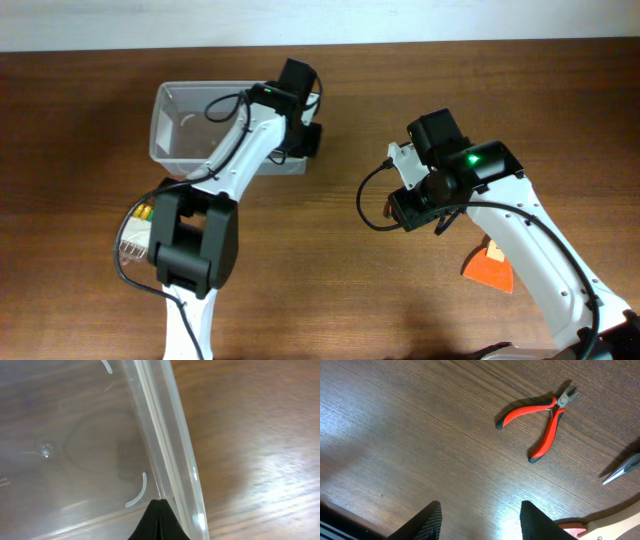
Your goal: Pack container
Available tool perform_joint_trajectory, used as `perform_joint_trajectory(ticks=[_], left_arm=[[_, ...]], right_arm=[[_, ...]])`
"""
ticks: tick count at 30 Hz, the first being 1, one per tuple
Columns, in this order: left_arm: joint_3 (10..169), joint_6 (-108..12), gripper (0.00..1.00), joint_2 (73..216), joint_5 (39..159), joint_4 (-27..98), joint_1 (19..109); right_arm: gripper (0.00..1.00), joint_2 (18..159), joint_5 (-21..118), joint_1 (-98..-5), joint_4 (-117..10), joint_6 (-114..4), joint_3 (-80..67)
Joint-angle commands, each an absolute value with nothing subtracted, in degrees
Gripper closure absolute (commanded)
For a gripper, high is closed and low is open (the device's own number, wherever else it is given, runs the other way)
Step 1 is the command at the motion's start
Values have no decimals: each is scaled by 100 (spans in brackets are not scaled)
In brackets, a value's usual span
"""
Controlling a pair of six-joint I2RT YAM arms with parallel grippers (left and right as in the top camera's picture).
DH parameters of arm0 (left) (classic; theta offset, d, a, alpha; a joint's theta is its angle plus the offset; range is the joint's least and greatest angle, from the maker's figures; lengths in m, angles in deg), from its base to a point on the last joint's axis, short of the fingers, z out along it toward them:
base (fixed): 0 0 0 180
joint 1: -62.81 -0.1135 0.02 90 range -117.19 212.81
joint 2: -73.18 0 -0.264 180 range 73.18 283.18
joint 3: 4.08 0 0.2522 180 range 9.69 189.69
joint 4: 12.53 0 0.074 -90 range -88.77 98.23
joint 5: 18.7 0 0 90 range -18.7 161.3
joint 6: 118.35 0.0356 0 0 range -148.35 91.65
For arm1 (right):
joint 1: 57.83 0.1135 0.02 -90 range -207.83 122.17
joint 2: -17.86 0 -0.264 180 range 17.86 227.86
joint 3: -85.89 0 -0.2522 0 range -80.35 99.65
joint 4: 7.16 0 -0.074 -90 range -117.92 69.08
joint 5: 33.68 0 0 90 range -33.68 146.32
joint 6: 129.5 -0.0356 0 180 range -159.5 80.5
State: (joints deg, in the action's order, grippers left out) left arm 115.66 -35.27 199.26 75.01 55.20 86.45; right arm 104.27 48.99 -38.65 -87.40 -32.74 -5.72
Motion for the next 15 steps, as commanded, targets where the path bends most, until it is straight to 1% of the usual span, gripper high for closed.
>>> perform_joint_trajectory(ticks=[1, 7, 15], left_arm=[[11656, -3647, 98, 19994, 7715, 5562, 8923], [11656, -3647, 98, 19994, 7687, 5569, 9109], [11658, -3636, 98, 19994, 7538, 5503, 8809]], right_arm=[[49, 10374, 4956, -3835, -8753, -3221, -491], [50, 10374, 4954, -3835, -8755, -3228, -491], [51, 10374, 5124, -4084, -8666, -3435, -491]])
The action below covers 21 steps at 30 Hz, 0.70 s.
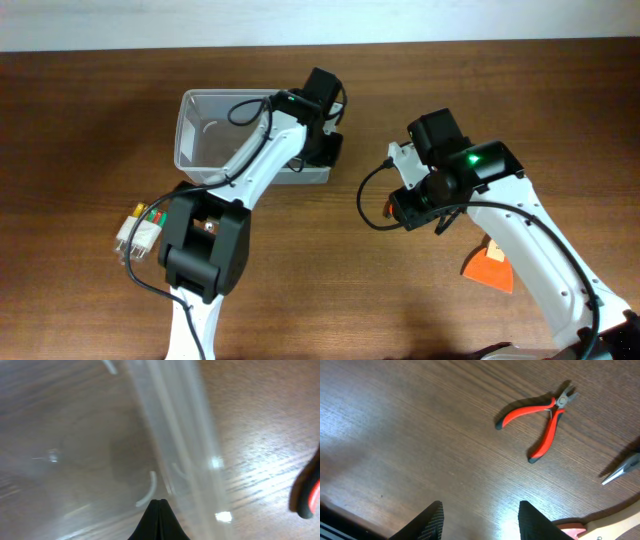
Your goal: Pack container
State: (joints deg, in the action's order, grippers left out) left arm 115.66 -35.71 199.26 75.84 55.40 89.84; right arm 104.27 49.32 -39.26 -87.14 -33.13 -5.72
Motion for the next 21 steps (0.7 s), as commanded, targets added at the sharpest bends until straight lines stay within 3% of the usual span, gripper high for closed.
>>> perform_joint_trajectory(ticks=[1, 10, 15, 19, 21], left_arm=[[11675, -3625, 98, 19992, 7426, 5459, 8763], [13494, -2998, 98, 19992, 6362, 5695, 8088], [15061, -3002, 98, 19992, 6178, 6773, 7456], [15953, -3110, 98, 19989, 6176, 7599, 6770], [16256, -3276, 98, 19989, 6178, 7855, 6394]], right_arm=[[51, 10374, 5120, -4162, -8637, -3442, -491], [47, 10374, 5100, -4591, -8412, -3440, -461], [62, 10374, 4680, -4584, -8307, -3435, 346], [64, 10374, 4224, -4523, -8242, -3413, 1410], [71, 10387, 4169, -4436, -8220, -3370, 1821]])
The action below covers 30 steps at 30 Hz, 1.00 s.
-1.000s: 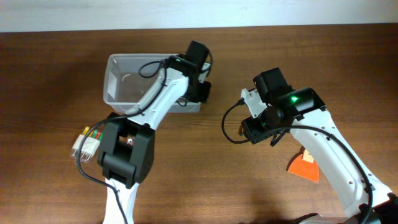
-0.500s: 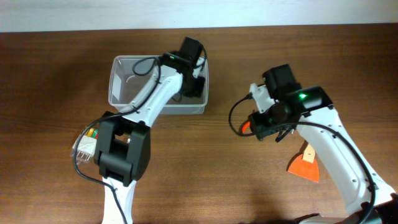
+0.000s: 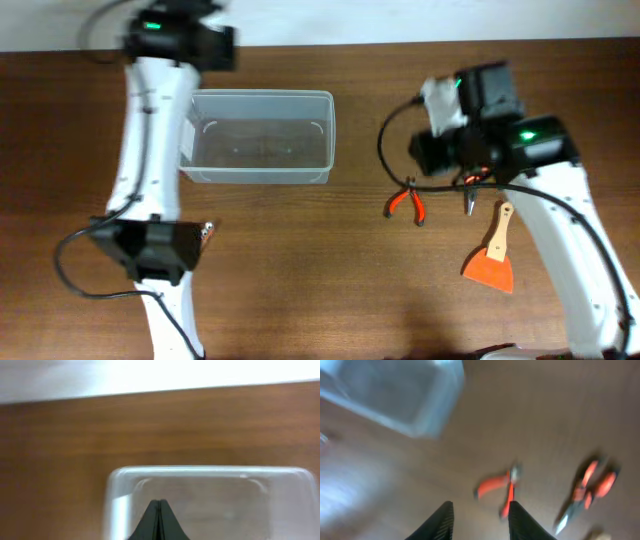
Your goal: Pack container
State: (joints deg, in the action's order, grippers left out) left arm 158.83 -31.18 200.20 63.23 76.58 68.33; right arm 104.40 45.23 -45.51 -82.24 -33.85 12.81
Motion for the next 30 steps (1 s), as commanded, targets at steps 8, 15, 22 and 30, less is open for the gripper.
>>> perform_joint_trajectory(ticks=[8, 15, 22, 30], left_arm=[[16958, -3669, 98, 19941, 6200, 8683, 5091], [17004, -3665, 98, 19937, 6196, 8889, 4722], [17004, -3665, 98, 19937, 6200, 8869, 4715], [17004, -3662, 98, 19937, 6200, 8860, 4715]], right_arm=[[96, 11246, 3616, -3854, -8226, -3140, 2997], [96, 12846, 2827, -3463, -8240, -2537, 3561], [96, 13806, 2844, -3216, -7979, -2244, 3644], [96, 14457, 2877, -3196, -8008, -2238, 3644]])
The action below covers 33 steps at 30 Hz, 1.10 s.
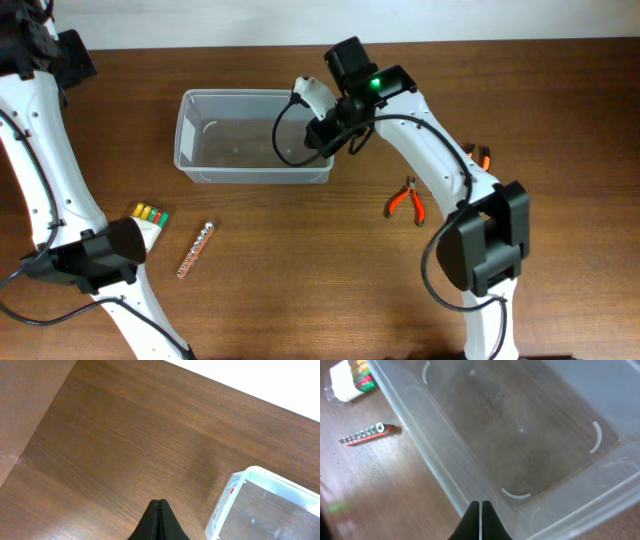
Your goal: Pack container
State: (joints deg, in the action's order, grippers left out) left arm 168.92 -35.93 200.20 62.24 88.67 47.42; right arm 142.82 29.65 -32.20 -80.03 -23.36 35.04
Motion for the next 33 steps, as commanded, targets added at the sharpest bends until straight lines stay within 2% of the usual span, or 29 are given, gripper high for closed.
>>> perform_joint_trajectory(ticks=[1, 11, 33], left_arm=[[17004, -3665, 98, 19937, 6200, 8843, 4715], [17004, -3665, 98, 19937, 6205, 8816, 4726], [17004, -3665, 98, 19937, 6200, 8819, 4726]], right_arm=[[96, 14501, 2973, -3203, -8028, -2238, 3644], [96, 14601, 4326, -3203, -8170, -2410, 3638], [96, 14663, 5406, -3371, -8532, -2952, 3622]])
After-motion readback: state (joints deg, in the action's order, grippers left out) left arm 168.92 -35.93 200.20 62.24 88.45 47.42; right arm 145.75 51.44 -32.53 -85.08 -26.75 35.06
